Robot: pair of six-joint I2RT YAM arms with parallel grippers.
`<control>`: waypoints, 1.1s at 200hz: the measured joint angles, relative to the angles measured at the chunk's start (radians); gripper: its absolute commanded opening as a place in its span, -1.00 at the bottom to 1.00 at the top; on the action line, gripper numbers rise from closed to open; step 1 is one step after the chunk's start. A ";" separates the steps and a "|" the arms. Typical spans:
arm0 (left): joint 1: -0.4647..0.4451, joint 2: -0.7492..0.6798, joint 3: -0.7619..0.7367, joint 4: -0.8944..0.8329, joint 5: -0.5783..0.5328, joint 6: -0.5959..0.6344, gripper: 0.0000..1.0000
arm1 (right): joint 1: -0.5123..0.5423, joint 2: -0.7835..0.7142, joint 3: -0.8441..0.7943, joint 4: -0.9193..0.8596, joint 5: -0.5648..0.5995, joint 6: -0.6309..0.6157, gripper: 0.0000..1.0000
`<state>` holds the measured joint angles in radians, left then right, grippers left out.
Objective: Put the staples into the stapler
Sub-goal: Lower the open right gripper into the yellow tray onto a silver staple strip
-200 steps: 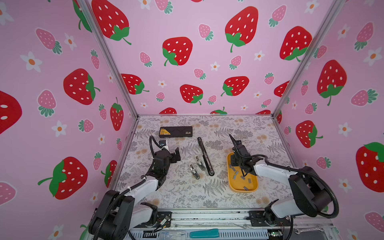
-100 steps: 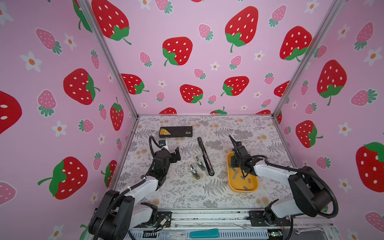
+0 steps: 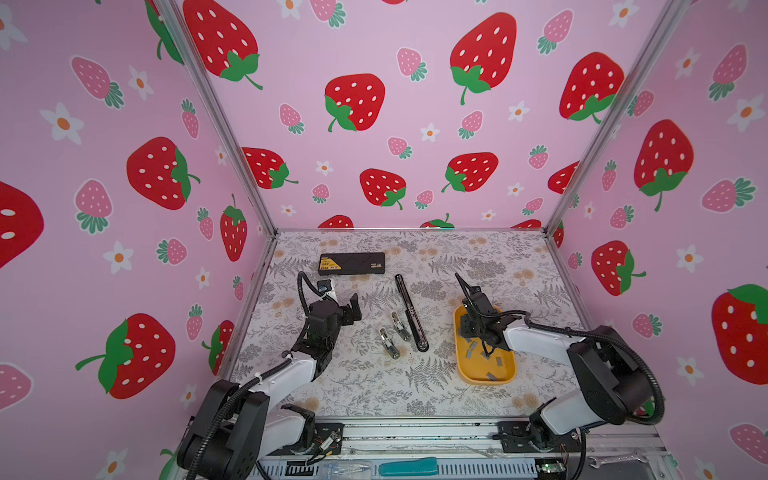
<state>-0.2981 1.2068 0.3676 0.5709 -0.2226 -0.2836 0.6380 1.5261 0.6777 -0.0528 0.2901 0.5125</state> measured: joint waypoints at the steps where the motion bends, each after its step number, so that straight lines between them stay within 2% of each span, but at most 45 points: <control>1: 0.000 0.000 0.000 0.000 0.000 0.000 0.98 | 0.000 0.001 0.000 0.000 0.000 0.000 -0.41; 91: 0.000 0.000 0.000 0.001 0.007 0.000 0.98 | 0.000 0.035 0.007 0.008 -0.004 0.008 -0.42; 112: 0.000 0.000 0.000 0.001 0.007 0.000 0.98 | 0.000 0.037 0.008 0.011 -0.006 0.009 -0.52; 220: 0.000 0.000 0.000 0.001 0.008 0.000 0.98 | -0.002 0.063 0.034 0.009 -0.006 0.007 -0.70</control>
<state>-0.2981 1.2068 0.3672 0.5720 -0.2150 -0.2836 0.6365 1.5887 0.7120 -0.0441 0.2836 0.5194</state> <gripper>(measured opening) 0.990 0.163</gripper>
